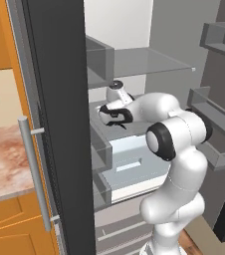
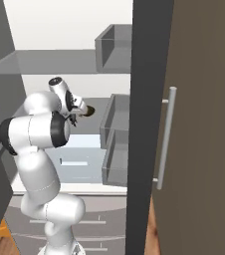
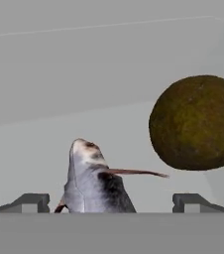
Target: Place one avocado and one fish in each tupperware on the nearby counter, to pack two identical lunches.
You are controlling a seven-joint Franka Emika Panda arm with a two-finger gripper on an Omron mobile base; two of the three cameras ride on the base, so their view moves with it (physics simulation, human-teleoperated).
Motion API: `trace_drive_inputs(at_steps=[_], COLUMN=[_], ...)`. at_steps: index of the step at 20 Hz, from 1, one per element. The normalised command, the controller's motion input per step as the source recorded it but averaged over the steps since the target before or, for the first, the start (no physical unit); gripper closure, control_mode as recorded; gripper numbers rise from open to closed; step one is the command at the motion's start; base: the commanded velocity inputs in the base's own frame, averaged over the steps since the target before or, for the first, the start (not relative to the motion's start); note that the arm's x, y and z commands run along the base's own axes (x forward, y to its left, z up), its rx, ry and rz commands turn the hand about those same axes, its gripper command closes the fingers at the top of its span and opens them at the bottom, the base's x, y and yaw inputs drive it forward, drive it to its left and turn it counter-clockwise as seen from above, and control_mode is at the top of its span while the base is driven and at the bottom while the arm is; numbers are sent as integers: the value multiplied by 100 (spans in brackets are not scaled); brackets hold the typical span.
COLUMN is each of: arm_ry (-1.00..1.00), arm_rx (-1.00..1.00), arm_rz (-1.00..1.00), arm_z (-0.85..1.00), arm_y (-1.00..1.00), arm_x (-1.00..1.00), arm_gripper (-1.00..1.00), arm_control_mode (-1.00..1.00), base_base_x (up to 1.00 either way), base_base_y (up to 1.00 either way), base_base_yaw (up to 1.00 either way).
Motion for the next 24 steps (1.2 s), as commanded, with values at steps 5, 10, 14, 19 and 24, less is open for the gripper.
trace_drive_inputs(at_steps=[5,10,14,19,24], arm_ry=[0,2,7,2,-16], arm_rx=[0,0,0,0,1], arm_rz=[0,0,0,0,0], arm_z=[-19,-46,-72,-51,11], arm_y=[-16,0,15,2,0], arm_x=[-3,-8,-86,-90,-82], arm_gripper=[-100,-100,100,100,100], arm_control_mode=[-100,-100,-100,-100,-100], base_base_x=[0,0,0,0,0], base_base_y=[0,0,0,0,0], base_base_yaw=[0,0,0,0,0])
